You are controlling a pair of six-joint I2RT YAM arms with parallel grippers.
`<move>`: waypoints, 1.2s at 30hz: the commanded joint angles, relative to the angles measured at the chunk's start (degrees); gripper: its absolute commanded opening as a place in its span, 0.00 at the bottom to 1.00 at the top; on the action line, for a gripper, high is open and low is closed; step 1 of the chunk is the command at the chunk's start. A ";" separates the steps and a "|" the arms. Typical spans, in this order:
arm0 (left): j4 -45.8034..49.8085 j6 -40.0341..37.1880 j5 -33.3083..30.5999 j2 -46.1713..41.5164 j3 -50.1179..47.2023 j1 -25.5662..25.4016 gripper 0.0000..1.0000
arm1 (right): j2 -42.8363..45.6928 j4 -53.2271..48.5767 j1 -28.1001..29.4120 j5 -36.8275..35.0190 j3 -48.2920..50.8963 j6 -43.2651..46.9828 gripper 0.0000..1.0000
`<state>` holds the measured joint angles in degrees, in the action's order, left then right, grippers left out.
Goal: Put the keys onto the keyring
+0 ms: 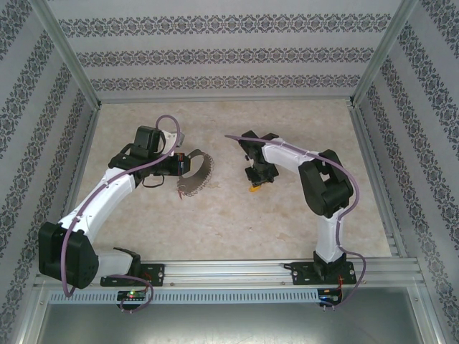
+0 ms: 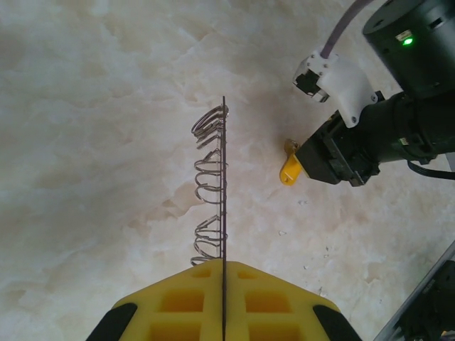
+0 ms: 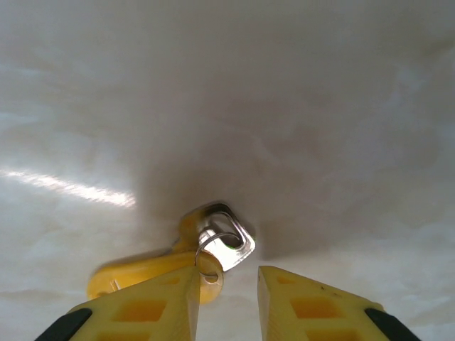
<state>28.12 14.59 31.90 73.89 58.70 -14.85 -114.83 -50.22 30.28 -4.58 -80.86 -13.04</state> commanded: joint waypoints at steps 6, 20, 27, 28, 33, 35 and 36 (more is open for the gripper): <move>-2.37 -1.76 2.38 -0.87 0.31 0.80 0.00 | 0.00 -1.29 0.96 -6.24 0.70 0.95 0.25; -2.72 -1.64 2.64 -1.03 -0.26 0.80 0.00 | -0.62 3.65 -0.92 -5.41 1.05 2.91 0.21; -2.98 -1.76 2.71 -0.80 -0.60 0.79 0.00 | -0.50 5.15 -1.45 -5.14 1.40 2.73 0.05; -2.94 -1.76 2.64 -0.76 -0.60 0.83 0.00 | -0.13 5.47 -1.45 -4.91 1.60 2.83 0.03; -2.89 -1.85 2.58 -0.95 -0.75 0.80 0.00 | 4.17 8.64 -1.45 -2.84 4.57 3.25 0.00; -2.81 -1.94 2.51 -1.03 -0.65 0.79 0.00 | 6.88 10.20 -1.43 -1.47 6.19 4.08 0.00; -2.81 -1.95 2.47 -1.11 -0.66 0.79 0.00 | 8.25 11.00 -1.45 -0.52 7.01 4.37 0.00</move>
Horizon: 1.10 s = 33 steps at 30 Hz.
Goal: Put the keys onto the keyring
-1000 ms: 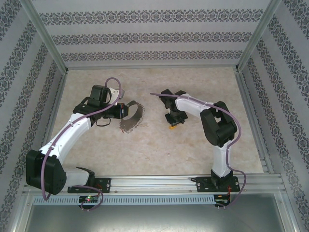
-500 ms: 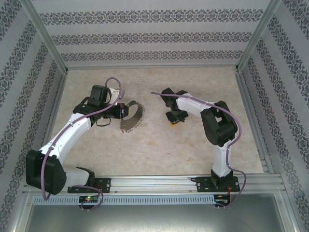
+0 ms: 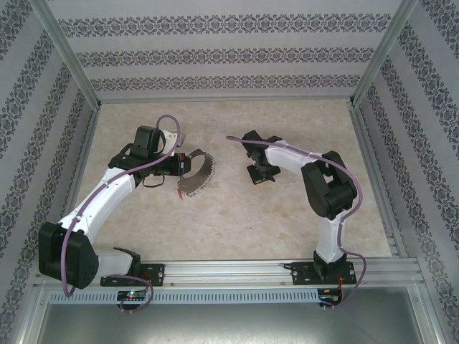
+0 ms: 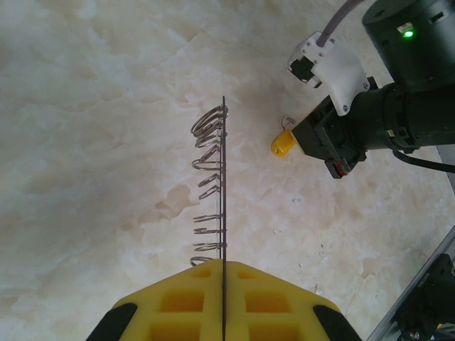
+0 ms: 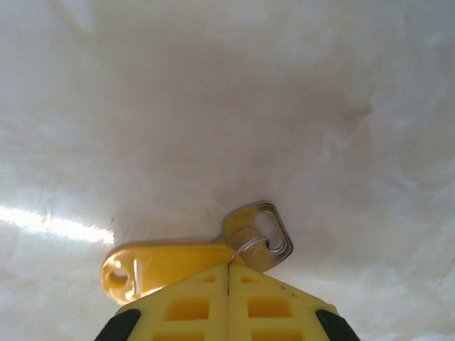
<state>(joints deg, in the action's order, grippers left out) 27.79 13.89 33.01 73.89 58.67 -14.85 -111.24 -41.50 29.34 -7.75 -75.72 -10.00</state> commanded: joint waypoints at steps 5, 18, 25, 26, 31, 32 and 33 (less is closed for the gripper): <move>-2.83 -1.67 0.93 -1.47 -0.38 0.82 0.00 | 11.68 5.65 -0.43 11.21 5.83 2.60 0.00; -5.71 -2.79 1.22 -1.37 -1.97 0.79 0.00 | 15.35 11.61 0.54 26.80 10.56 5.31 0.00; -9.38 -3.68 3.02 -2.74 -5.31 0.82 0.00 | 13.83 12.65 0.52 31.11 11.88 6.68 0.00; -10.28 -3.86 3.41 -3.09 -6.01 0.78 0.00 | 14.24 13.64 0.61 31.74 12.53 6.69 0.00; -11.30 -4.04 3.97 -4.37 -7.37 0.78 0.00 | 19.45 21.61 1.09 31.06 18.09 7.66 0.00; -10.74 -4.34 3.54 -4.38 -7.30 0.79 0.00 | 19.99 22.18 1.11 29.46 18.74 7.89 0.00; -9.99 -4.65 3.02 -4.20 -7.12 0.82 0.00 | 20.01 21.80 1.17 27.15 18.61 7.50 0.00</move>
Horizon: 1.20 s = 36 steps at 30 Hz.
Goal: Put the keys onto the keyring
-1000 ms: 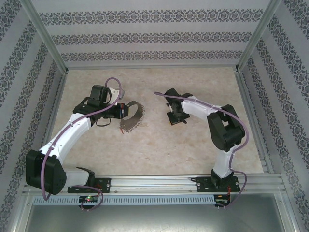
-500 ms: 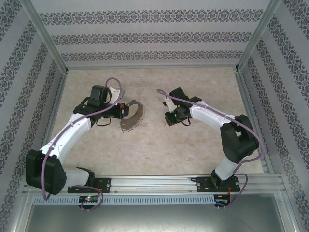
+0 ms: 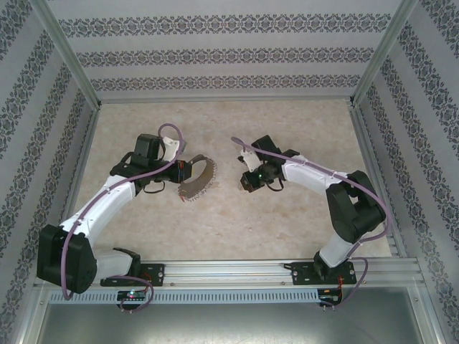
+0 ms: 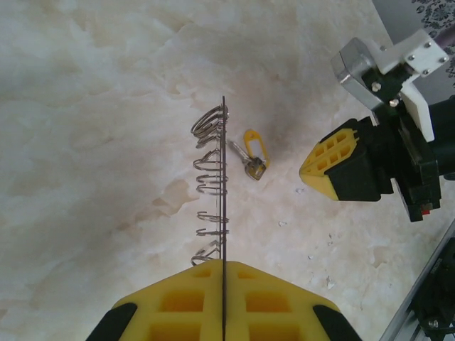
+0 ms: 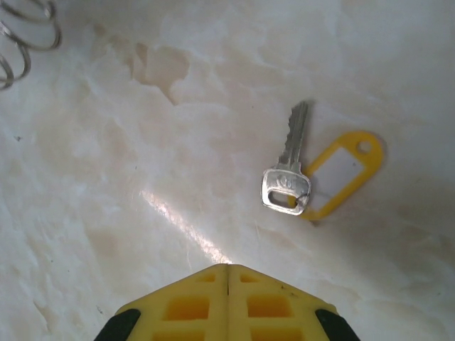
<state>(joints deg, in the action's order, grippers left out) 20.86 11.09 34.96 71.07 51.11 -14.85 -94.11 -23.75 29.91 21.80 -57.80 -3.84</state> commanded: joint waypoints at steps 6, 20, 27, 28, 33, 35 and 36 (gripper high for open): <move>-1.70 -0.88 -3.10 -1.37 0.40 0.79 0.00 | -2.37 -4.57 1.70 -7.65 -5.25 -1.01 0.24; -0.82 -1.52 -3.47 -2.70 -0.03 0.88 0.00 | -11.66 -13.75 1.82 -10.42 -10.89 15.32 0.38; -1.44 -0.90 -2.69 -2.68 0.01 1.01 0.00 | -14.06 -11.60 2.17 -12.51 -13.07 16.33 0.37; -1.44 -0.90 -2.57 -2.75 0.00 1.02 0.00 | -14.40 -11.80 2.08 -12.44 -13.48 16.45 0.35; -2.36 0.23 0.10 -3.06 -0.61 2.04 0.00 | -16.56 -13.08 2.47 -12.56 -15.48 16.68 0.23; -3.32 1.70 1.42 -3.02 -0.84 2.69 0.00 | -16.94 -13.14 2.69 -13.01 -15.84 16.79 0.15; -3.88 2.55 2.36 -2.96 -1.06 3.19 0.00 | -16.99 -13.26 2.61 -12.86 -15.94 16.80 0.09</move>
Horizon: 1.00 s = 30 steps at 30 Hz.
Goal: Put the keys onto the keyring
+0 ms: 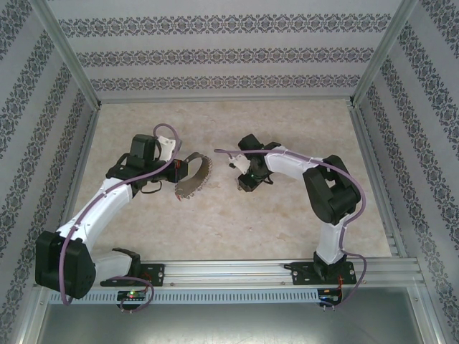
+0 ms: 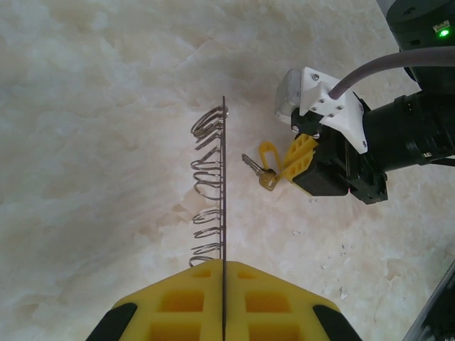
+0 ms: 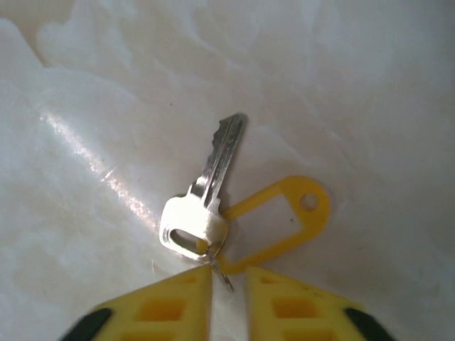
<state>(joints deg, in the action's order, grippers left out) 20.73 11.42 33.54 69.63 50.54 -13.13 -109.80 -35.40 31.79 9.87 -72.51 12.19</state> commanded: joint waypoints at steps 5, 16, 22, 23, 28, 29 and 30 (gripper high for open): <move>-5.19 5.00 7.49 -1.67 -0.59 2.76 0.00 | 1.44 0.90 0.41 -0.83 0.95 1.08 0.00; -14.57 10.91 8.50 0.01 -7.03 2.94 0.00 | 14.53 11.28 0.19 3.98 12.08 5.50 0.00; -27.44 21.30 11.16 6.58 -12.75 2.97 0.00 | 18.04 13.00 0.31 6.32 14.59 10.30 0.00; -28.55 22.30 11.15 7.33 -13.30 2.93 0.00 | 18.27 12.60 0.29 6.01 14.51 10.44 0.00; -30.78 23.78 11.18 9.06 -14.46 3.02 0.00 | 20.37 12.23 0.29 3.16 15.45 10.12 0.00; -31.18 24.47 11.72 9.66 -14.48 2.98 0.00 | 20.90 12.37 0.28 2.57 15.93 10.14 0.00; -32.16 25.99 12.37 10.48 -14.56 3.02 0.00 | 21.53 12.59 0.20 1.76 16.31 10.10 0.00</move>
<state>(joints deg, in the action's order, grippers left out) -4.25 33.28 42.76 79.22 35.77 -10.74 -90.87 -23.44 31.77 13.47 -57.45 21.19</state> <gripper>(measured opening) 0.065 0.050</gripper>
